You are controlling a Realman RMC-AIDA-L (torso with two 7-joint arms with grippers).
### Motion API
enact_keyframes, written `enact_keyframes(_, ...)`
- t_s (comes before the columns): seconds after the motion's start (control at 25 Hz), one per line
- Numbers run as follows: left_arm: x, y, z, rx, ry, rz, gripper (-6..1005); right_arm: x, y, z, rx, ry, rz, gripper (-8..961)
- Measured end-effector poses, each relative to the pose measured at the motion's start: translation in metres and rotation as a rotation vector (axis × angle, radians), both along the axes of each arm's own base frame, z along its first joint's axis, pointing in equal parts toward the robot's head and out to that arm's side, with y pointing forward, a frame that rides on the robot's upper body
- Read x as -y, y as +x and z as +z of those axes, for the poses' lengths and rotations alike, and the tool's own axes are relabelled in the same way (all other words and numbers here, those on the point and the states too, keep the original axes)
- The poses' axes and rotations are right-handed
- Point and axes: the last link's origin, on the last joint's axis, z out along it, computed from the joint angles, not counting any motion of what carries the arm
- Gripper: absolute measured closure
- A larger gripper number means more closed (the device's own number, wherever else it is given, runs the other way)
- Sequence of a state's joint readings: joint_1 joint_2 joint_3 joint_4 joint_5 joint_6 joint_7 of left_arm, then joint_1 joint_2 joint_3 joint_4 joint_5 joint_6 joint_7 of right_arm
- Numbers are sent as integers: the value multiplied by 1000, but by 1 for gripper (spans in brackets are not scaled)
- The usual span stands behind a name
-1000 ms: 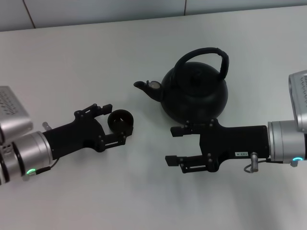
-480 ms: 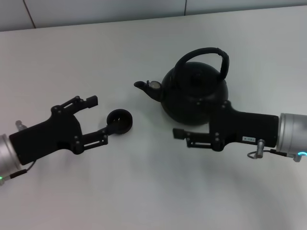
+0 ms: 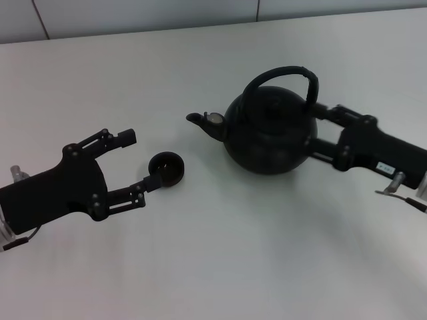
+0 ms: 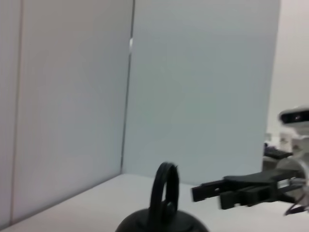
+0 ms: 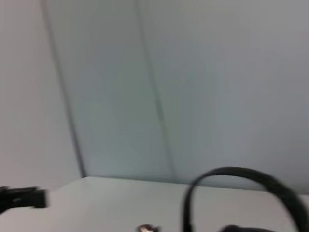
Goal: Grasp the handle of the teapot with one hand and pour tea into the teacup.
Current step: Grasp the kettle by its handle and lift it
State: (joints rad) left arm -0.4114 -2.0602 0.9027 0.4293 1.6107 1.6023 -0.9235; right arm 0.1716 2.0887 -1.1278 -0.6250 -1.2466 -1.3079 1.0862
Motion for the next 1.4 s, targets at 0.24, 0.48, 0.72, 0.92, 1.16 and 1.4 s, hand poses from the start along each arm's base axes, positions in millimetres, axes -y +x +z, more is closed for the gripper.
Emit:
enact_keyframes(0.24, 1, 4, 2, 14, -14, -19, 130, -3, 16, 2, -11, 44, -110, 203)
enact_keyframes(0.48, 1, 4, 2, 13, -13, -17, 130, -10, 22, 2, 16, 60, -156, 203)
enact_keyframes(0.72, 2, 4, 1, 17, -16, -16, 130, -18, 23, 2, 31, 73, -175, 204)
enact_keyframes(0.92, 3, 4, 0, 18, -19, -12, 129, -26, 21, 4, 40, 87, -182, 204)
enact_keyframes(1.16, 3, 4, -1, 21, -17, -8, 129, -35, 14, 6, 55, 117, -147, 204)
enact_keyframes(1.4, 1, 5, -2, 21, -15, -7, 129, -47, 10, 2, 71, 121, -142, 205)
